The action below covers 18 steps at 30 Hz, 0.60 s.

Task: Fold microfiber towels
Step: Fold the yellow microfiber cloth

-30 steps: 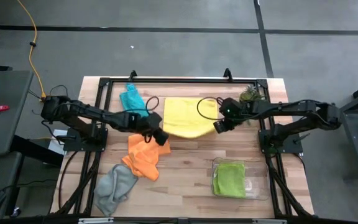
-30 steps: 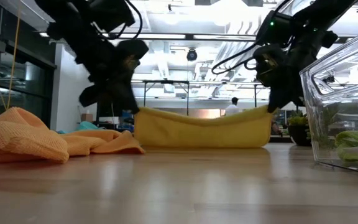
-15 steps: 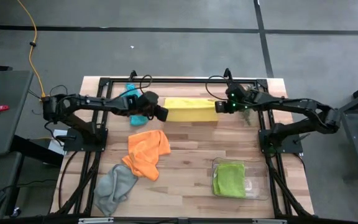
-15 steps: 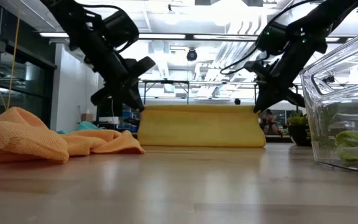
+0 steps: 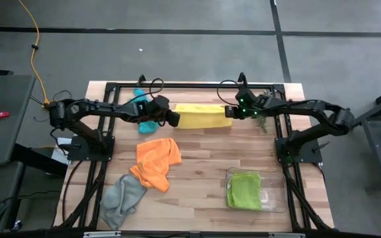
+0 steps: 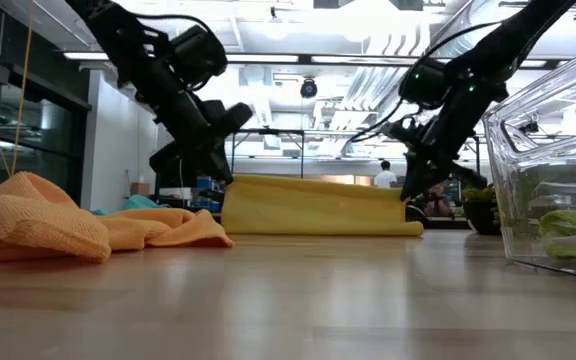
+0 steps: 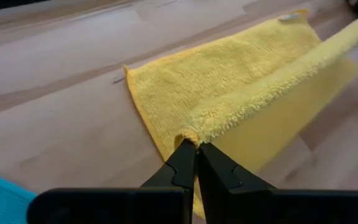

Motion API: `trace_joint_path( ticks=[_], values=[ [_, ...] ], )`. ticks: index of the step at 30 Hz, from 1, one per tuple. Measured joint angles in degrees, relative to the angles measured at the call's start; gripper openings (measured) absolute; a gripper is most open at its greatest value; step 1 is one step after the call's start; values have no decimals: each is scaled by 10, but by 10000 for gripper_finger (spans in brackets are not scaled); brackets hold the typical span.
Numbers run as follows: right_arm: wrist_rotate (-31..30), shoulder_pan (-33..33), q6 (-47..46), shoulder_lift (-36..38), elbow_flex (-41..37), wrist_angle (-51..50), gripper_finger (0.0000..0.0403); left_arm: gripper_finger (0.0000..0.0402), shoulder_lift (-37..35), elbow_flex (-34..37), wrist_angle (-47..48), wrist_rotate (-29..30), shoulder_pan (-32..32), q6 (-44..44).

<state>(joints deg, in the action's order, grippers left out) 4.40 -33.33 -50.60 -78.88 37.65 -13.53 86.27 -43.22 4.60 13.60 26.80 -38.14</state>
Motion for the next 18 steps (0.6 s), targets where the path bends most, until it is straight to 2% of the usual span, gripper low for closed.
trace_joint_path(
  ticks=[11, 18],
  values=[
    [-60, -5, -26, -29, 0, 7, 0, 1, 98, 0, -124, 6, 9, 9],
    [-79, -4, -46, -29, 0, 13, 0, 1, 111, 0, -123, 5, 21, 8]
  ],
)
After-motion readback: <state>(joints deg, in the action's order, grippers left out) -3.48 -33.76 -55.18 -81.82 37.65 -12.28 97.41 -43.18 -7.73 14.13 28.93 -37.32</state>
